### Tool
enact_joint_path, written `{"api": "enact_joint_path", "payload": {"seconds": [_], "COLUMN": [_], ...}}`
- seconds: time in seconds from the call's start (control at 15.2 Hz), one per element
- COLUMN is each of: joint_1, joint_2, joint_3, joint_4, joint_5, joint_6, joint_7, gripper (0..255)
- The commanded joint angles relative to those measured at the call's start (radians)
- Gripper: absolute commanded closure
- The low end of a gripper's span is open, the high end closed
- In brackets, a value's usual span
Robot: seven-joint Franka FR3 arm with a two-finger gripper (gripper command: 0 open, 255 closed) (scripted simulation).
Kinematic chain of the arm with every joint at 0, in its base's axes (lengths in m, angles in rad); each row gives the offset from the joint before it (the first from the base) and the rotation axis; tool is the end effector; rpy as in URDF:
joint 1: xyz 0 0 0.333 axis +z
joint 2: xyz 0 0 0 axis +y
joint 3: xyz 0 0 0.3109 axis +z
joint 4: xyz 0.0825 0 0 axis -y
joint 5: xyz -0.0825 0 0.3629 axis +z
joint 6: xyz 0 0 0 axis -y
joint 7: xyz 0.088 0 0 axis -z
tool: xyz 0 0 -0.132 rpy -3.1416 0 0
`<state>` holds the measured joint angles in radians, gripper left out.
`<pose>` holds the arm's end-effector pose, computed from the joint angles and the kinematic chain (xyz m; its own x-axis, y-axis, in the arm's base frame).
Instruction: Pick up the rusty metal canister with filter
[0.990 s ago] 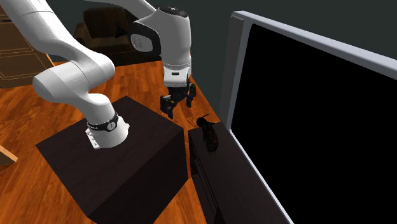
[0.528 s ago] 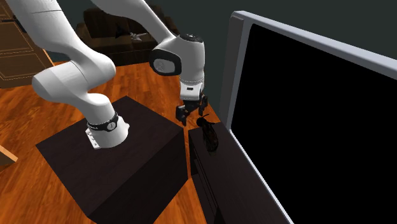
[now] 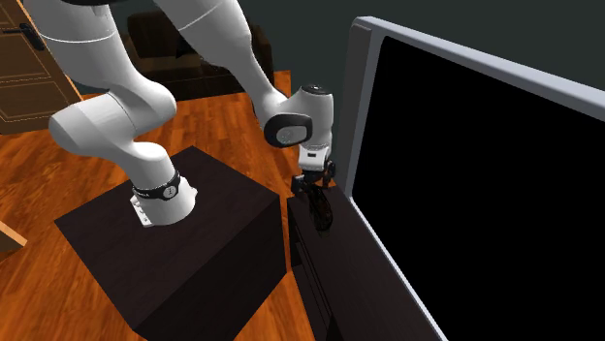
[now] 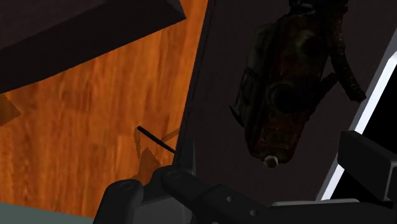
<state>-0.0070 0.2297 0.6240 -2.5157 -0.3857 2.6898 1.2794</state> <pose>0.3574 0.2788 0.1980 0.9465 -0.3210 0.0347 -0.3214 -0.9469 0.0063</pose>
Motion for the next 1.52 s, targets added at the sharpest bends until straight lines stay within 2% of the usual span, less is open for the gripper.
{"api": "enact_joint_path", "payload": {"seconds": [0.0, 0.2, 0.66, 0.79, 0.86, 1.45], "joint_1": [0.074, 0.176, 0.247, 0.253, 0.251, 0.253], "joint_2": [0.1, 0.214, 0.31, 0.318, 0.316, 0.318], "joint_3": [-0.076, -0.171, -0.261, -0.268, -0.267, -0.268], "joint_4": [0.064, 0.155, 0.193, 0.197, 0.195, 0.197], "joint_5": [-0.129, -0.226, -0.319, -0.326, -0.324, -0.326], "joint_6": [0.019, 0.035, 0.094, 0.099, 0.099, 0.099], "joint_7": [0.137, 0.258, 0.332, 0.338, 0.336, 0.338], "gripper": [0, 0, 0, 0, 255, 255]}}
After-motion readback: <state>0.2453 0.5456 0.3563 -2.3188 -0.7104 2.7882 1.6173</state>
